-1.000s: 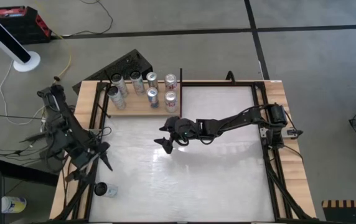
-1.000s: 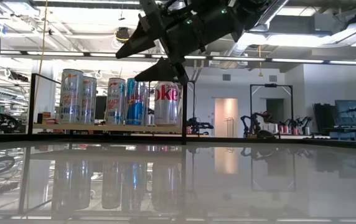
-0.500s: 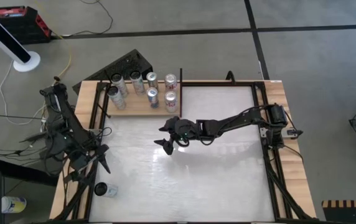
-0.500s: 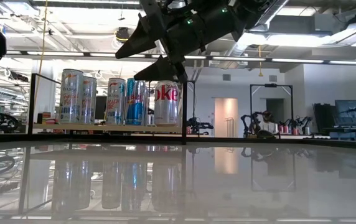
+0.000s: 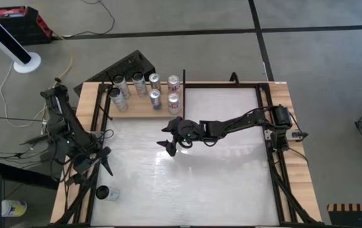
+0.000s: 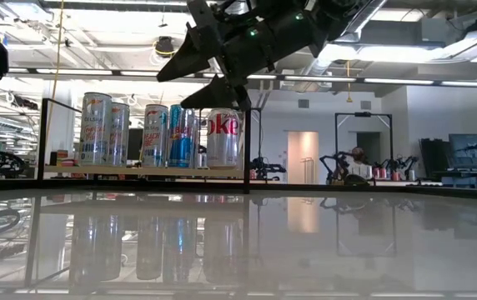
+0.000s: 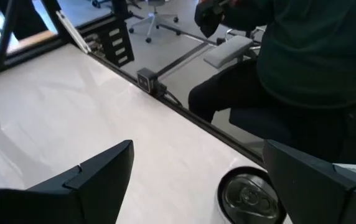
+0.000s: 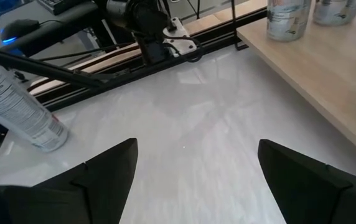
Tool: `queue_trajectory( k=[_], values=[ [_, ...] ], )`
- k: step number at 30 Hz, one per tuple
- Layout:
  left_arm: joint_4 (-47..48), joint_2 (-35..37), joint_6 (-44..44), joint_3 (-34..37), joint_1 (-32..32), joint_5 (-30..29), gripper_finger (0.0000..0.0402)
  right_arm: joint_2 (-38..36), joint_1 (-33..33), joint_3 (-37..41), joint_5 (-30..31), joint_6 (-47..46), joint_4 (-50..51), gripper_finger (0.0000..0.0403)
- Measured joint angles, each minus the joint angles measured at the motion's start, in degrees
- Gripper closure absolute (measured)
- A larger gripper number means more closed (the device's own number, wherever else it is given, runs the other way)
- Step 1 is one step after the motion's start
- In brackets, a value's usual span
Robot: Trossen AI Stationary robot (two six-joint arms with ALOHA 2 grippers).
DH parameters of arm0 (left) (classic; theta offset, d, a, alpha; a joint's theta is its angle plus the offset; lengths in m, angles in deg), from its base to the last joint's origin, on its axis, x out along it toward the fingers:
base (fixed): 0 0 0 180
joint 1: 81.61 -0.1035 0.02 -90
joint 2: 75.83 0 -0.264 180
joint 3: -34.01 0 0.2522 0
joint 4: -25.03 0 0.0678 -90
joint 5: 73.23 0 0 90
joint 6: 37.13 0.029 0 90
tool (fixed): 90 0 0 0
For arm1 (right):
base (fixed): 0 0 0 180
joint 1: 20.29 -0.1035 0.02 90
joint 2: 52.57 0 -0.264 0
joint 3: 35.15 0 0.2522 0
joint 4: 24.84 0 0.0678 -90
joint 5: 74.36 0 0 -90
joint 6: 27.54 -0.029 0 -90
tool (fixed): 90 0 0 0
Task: Place canned beverage on shelf
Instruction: Put the pink soda can on the shelf aligned with the other pink soda can
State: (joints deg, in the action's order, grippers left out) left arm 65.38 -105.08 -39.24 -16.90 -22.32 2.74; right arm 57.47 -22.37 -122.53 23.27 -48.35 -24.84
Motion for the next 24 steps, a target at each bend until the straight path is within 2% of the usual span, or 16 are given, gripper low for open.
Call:
queue_trajectory(
  k=[9,24],
  values=[
    [-9.67,0.13,-2.1,8.22,0.0,5.89,0.0061,0.0,-0.03,0.02,-0.02,0.3,-0.04,0.0047],
    [-8.86,0.01,-0.55,8.38,-0.02,12.2,0.0061,0.0,-0.16,0.02,0.0,-1.03,-0.51,0.0047]
  ],
)
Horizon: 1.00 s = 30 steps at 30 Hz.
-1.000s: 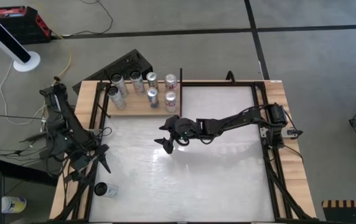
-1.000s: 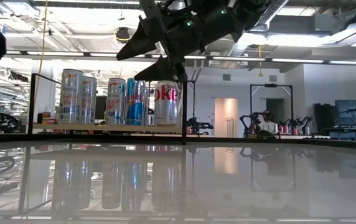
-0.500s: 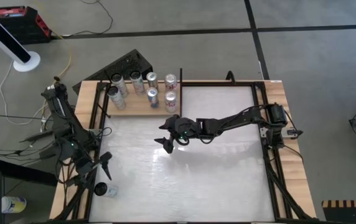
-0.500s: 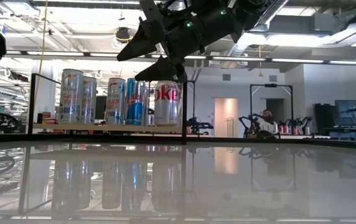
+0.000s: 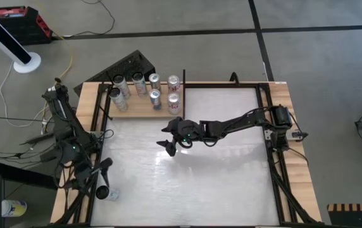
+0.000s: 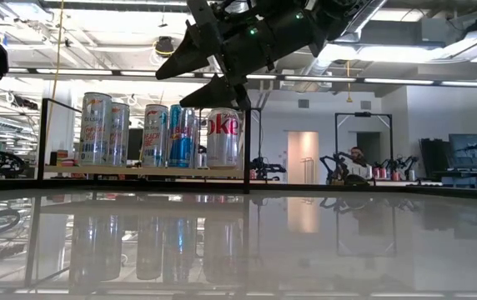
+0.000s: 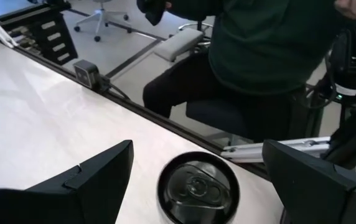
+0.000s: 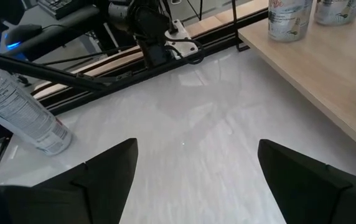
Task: Place canned beverage on shelf
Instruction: Put the pink soda can on the shelf aligned with the other pink soda can
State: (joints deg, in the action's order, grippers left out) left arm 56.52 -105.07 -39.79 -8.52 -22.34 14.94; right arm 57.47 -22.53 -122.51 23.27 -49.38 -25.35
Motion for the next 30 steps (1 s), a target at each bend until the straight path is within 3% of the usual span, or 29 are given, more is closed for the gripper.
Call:
queue_trajectory(
  k=[8,19,30],
  values=[
    [-3.75,-0.02,-0.01,3.94,0.0,0.43,0.0061,0.0,0.0,-0.02,0.0,-0.22,0.02,0.0047],
    [-2.89,-0.04,-0.09,3.96,0.0,-0.06,0.0061,0.0,0.0,0.0,-0.02,-0.2,-1.41,0.0047],
    [-3.36,-7.86,-1.52,3.95,0.0,-0.2,0.0061,0.0,0.0,0.0,-0.02,-0.16,-1.44,0.0047]
  ],
)
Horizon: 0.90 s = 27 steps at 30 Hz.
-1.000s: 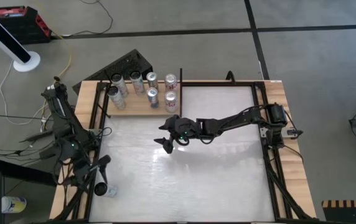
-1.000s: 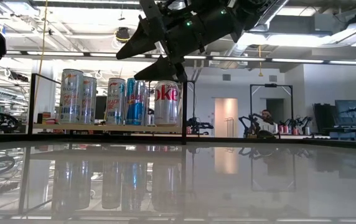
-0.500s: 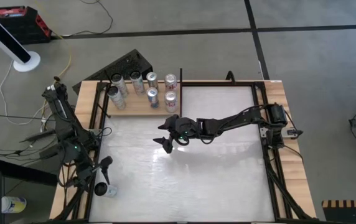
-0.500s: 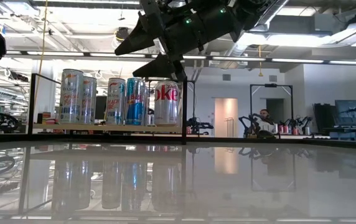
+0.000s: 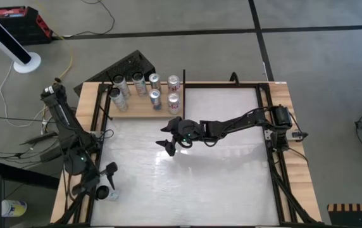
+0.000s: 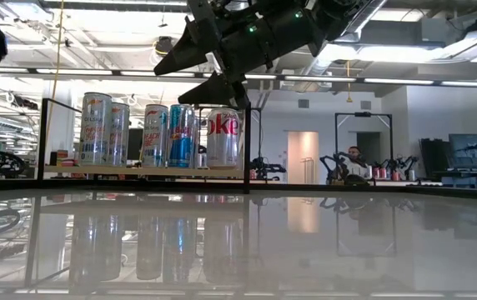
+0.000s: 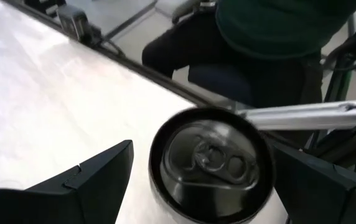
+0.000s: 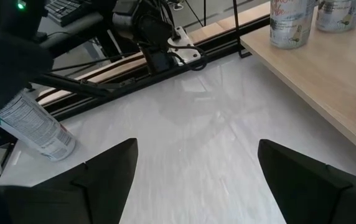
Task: Place canned beverage on shelf
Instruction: Put the pink soda can on the shelf aligned with the other pink soda can
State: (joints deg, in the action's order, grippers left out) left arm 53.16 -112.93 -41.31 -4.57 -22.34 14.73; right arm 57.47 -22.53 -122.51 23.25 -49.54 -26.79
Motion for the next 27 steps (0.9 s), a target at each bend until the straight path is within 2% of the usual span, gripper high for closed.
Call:
queue_trajectory(
  k=[9,12,19,27],
  values=[
    [-0.06,-0.36,-1.95,0.0,0.0,0.01,0.0064,0.0,0.0,0.0,0.0,0.86,0.01,0.0047],
    [-0.16,-0.37,-2.11,0.0,0.0,0.02,0.0084,0.0,0.0,0.0,0.0,1.36,0.0,0.0047],
    [-0.24,-0.37,-1.28,0.0,0.0,0.06,0.0166,0.0,-0.43,0.0,-0.02,1.49,0.01,0.0047],
    [-0.22,-0.35,-1.25,0.0,0.0,-0.57,0.0166,0.0,-0.79,0.0,-0.02,1.49,0.0,0.0047]
  ],
)
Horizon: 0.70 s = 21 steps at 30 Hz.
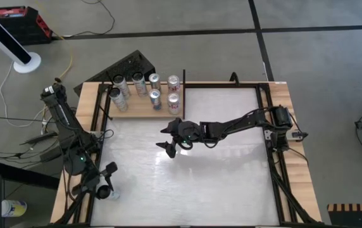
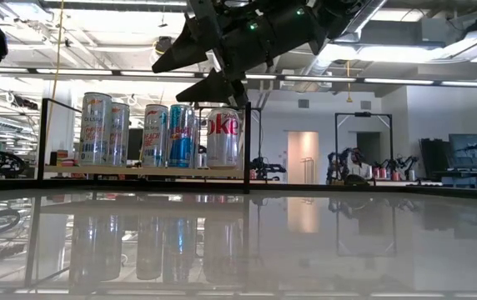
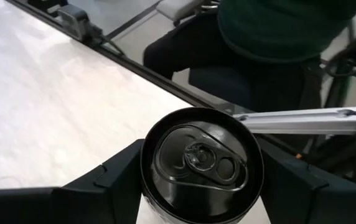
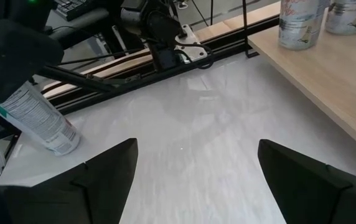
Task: Place canned beverage on shelf
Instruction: Put the pink soda can on the shelf aligned with the other pink soda can
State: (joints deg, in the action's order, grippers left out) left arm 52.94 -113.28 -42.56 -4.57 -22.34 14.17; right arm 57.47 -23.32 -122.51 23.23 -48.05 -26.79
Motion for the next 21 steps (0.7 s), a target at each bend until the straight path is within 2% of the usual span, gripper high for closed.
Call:
queue_trajectory(
  k=[9,12,21],
  values=[
    [1.85,1.85,3.34,-1.94,-0.02,-4.98,0.0166,0.0,0.02,0.0,0.0,0.0,0.01,0.0047],
    [3.3,3.37,5.36,-3.49,-0.56,-8.26,0.0166,0.0,0.02,0.0,0.0,0.03,0.0,0.0047],
    [3.82,7.47,8.18,-5.53,-7.6,-17.76,0.0166,0.0,0.02,0.0,0.0,2.62,0.19,0.0047]
  ],
)
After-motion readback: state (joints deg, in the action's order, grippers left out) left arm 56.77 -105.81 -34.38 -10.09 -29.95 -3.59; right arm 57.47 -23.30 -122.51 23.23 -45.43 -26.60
